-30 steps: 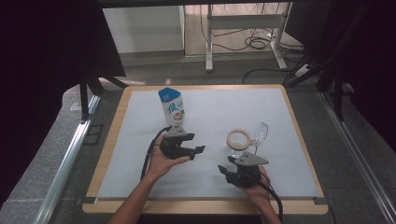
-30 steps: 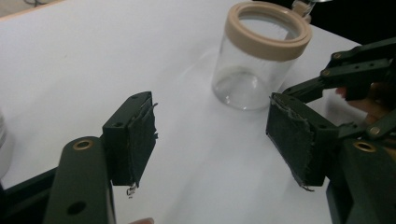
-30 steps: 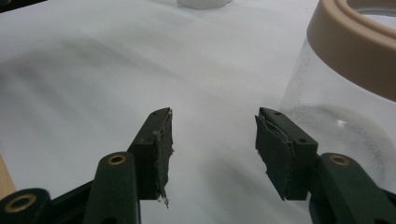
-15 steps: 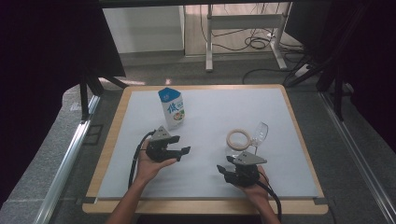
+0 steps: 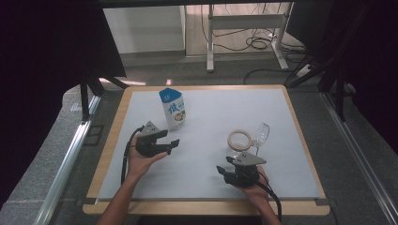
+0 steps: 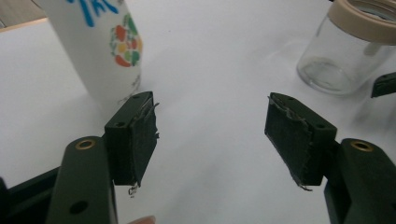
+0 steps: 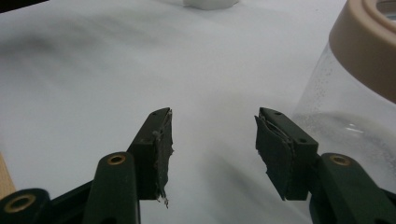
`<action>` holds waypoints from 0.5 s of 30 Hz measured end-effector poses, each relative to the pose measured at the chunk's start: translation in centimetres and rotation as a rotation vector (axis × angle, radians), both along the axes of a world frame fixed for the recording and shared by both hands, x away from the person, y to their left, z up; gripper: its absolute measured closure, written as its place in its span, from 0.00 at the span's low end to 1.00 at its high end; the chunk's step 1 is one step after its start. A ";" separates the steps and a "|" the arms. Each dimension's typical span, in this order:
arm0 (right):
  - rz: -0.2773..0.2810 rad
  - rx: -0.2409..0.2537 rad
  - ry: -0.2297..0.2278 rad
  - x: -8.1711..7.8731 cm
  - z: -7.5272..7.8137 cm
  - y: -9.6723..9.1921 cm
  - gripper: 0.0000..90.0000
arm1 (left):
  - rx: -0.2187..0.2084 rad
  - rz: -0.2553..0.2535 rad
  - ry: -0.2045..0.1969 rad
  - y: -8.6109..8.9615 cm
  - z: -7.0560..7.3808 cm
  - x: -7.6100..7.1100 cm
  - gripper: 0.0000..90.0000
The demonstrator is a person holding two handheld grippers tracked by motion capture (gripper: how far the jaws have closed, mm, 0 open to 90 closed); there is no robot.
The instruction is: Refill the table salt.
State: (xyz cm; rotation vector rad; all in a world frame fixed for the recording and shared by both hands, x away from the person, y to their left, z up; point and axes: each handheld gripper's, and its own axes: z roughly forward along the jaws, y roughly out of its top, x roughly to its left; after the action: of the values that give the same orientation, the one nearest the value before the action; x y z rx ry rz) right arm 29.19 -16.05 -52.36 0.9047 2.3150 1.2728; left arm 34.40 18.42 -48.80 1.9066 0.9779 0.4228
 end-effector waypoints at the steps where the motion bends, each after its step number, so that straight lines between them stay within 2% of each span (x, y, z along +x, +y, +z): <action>1: -0.003 -0.003 0.000 0.0 0.0 0.0 0.51 | 0.004 0.009 -0.002 0.2 0.0 0.2 0.38; 5: -0.001 0.000 -0.003 -0.1 0.0 0.0 0.51 | -0.005 0.039 -0.003 1.0 0.3 1.1 0.39; 8: -0.002 -0.003 -0.007 -0.1 0.1 0.0 0.51 | 0.009 0.079 -0.009 1.6 0.6 1.9 0.40; 10: -0.003 0.000 -0.005 0.0 0.1 0.0 0.51 | 0.003 0.092 -0.012 2.0 0.8 2.4 0.40; 15: 0.000 -0.007 -0.002 0.0 0.0 0.2 0.51 | -0.003 0.094 -0.001 2.3 1.2 3.7 0.41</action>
State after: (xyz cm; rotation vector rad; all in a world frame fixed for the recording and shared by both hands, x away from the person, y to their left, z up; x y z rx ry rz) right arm 29.20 -15.90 -52.40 0.9014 2.3161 1.2647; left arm 38.13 20.75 -47.56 1.8629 1.0697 0.4759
